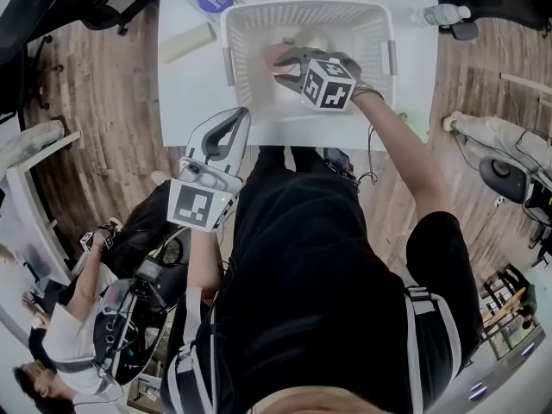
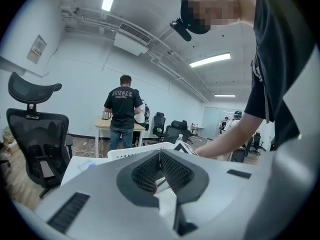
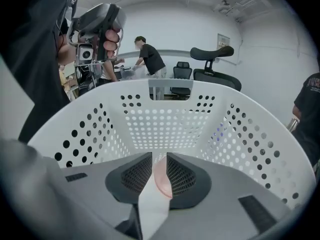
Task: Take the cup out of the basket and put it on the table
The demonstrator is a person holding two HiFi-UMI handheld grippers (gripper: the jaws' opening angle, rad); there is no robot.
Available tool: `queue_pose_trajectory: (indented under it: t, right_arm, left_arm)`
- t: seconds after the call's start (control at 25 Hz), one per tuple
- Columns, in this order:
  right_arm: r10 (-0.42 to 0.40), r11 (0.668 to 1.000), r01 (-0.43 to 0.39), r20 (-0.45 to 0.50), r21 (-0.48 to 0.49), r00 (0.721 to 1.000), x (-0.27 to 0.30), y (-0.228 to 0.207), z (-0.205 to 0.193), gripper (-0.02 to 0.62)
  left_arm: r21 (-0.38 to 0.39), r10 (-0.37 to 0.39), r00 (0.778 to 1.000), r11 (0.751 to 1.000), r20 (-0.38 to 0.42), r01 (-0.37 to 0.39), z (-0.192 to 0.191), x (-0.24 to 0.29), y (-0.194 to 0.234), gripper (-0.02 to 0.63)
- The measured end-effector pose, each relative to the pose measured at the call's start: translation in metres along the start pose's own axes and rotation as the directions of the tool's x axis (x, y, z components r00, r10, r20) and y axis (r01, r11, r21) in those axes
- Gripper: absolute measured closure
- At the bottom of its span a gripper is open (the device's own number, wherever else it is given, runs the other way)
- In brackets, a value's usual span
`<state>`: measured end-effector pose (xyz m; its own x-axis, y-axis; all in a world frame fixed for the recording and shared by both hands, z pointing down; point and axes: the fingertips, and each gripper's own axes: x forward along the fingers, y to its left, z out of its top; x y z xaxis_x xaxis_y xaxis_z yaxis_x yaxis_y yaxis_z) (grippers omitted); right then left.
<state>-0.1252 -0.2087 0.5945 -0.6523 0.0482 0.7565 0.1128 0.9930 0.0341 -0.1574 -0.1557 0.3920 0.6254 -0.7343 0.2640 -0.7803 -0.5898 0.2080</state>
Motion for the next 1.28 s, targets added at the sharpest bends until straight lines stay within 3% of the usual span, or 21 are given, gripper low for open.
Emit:
queue_pose_trajectory:
  t: [0.92,1.08,1.28]
  right_arm:
    - [0.017,0.999,-0.022,-0.126,-0.034,0.992,0.026,0.005,-0.028,0.512]
    - [-0.003,0.998,-0.006,-0.146,-0.057,0.989,0.026,0.001,-0.031,0.554]
    - [-0.008,0.998,-0.001,-0.148,-0.055,0.989,0.025,0.000,-0.031,0.560]
  left_arm:
    - [-0.022,0.003,1.000,1.000,-0.006,-0.003,-0.004,-0.002,0.002,0.584]
    - [-0.022,0.003,1.000,1.000,-0.007,-0.003,-0.004,-0.002,0.003,0.584]
    - [-0.025,0.004,1.000,1.000,-0.006,-0.005,-0.003,-0.003,0.004,0.584]
